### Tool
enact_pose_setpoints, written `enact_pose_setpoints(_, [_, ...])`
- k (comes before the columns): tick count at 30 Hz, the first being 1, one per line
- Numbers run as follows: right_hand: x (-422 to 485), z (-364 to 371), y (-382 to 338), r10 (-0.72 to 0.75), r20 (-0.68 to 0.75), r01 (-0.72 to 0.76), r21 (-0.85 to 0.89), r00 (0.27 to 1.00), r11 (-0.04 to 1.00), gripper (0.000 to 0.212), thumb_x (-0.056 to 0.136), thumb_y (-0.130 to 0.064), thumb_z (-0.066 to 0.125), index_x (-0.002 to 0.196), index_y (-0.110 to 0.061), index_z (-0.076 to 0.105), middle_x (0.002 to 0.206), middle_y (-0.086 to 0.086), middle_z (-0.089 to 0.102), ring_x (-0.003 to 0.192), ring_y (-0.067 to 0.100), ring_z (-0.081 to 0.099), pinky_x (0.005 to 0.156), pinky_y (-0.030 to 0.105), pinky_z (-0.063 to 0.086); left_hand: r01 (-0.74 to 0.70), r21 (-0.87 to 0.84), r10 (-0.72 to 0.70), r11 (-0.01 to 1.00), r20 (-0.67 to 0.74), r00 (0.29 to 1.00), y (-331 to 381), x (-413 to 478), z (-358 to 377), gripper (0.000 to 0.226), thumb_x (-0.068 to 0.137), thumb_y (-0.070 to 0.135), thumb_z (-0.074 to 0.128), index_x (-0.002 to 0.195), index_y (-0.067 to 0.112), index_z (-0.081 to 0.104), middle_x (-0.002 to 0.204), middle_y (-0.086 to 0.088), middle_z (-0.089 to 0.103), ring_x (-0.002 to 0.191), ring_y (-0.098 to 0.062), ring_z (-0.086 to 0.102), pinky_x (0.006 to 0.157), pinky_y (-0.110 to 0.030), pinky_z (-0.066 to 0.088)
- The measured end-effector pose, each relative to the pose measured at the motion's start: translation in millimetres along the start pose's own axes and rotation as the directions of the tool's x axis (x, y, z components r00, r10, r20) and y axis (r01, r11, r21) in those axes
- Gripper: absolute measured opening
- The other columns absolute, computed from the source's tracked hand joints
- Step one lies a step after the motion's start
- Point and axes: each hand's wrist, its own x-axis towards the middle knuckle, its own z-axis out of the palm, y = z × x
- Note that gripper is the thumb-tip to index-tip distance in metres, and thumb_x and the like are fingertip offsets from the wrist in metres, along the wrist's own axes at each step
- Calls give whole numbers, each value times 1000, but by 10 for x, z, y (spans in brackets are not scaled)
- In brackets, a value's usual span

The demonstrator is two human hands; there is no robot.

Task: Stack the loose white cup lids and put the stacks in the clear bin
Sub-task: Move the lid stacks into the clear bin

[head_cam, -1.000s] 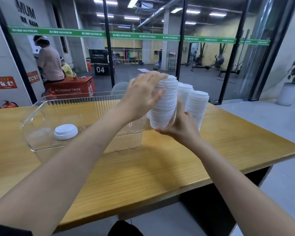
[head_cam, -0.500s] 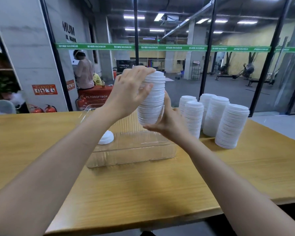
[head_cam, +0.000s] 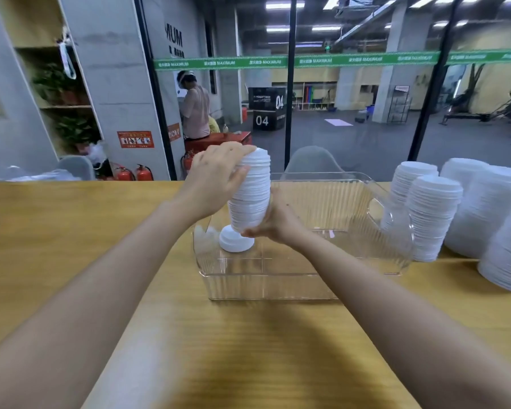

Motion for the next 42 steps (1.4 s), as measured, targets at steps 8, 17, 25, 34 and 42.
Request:
enact_pose_setpoints(8, [492, 509, 210, 144, 106, -146, 16, 984, 989, 129, 16, -68, 74, 131, -33, 27, 127, -2, 54, 123, 28, 49, 103, 54, 41, 71, 88, -82, 994, 119, 990, -322, 9, 213, 41, 102, 25, 43, 143, 26, 45, 144, 2, 49, 132, -22, 44, 114, -49, 23])
enact_pose_setpoints(17, [761, 779, 578, 157, 202, -132, -136, 967, 982, 125, 15, -73, 76, 127, -36, 38, 116, -11, 61, 114, 23, 57, 101, 55, 41, 145, 161, -183, 976, 249, 951, -290, -9, 209, 42, 102, 26, 43, 143, 26, 44, 145, -1, 48, 126, -23, 49, 120, -48, 9])
enact_pose_setpoints(25, [234, 231, 104, 187, 220, -137, -225, 957, 965, 113, 63, -55, 85, 149, -21, 20, 140, 7, 51, 131, 33, 46, 107, 53, 37, 83, 295, -190, 952, 356, 915, -211, -31, 157, 63, 95, 33, 58, 151, 28, 28, 157, -2, 30, 143, -26, 27, 121, -51, 6])
enact_pose_setpoints(34, [-929, -563, 322, -153, -53, 98, -560, 987, 823, 51, 94, -62, 40, 135, -32, 51, 123, -14, 64, 118, 14, 56, 102, 40, 34, -16, 590, -208, 807, 309, 928, -36, -3, 328, 92, 92, 36, 65, 156, 16, 3, 162, -12, 13, 147, -29, 20, 121, -47, 10])
enact_pose_setpoints(42, [-1117, -465, 833, -516, -229, 209, -726, 825, 656, 65, 104, -53, 12, 93, -28, 71, 77, -11, 71, 75, 21, 67, 82, 35, 33, 194, 536, -285, 822, 93, 954, 137, -146, 789, 88, 97, 49, 51, 156, 9, -1, 162, -18, 5, 149, -37, 4, 121, -45, 9])
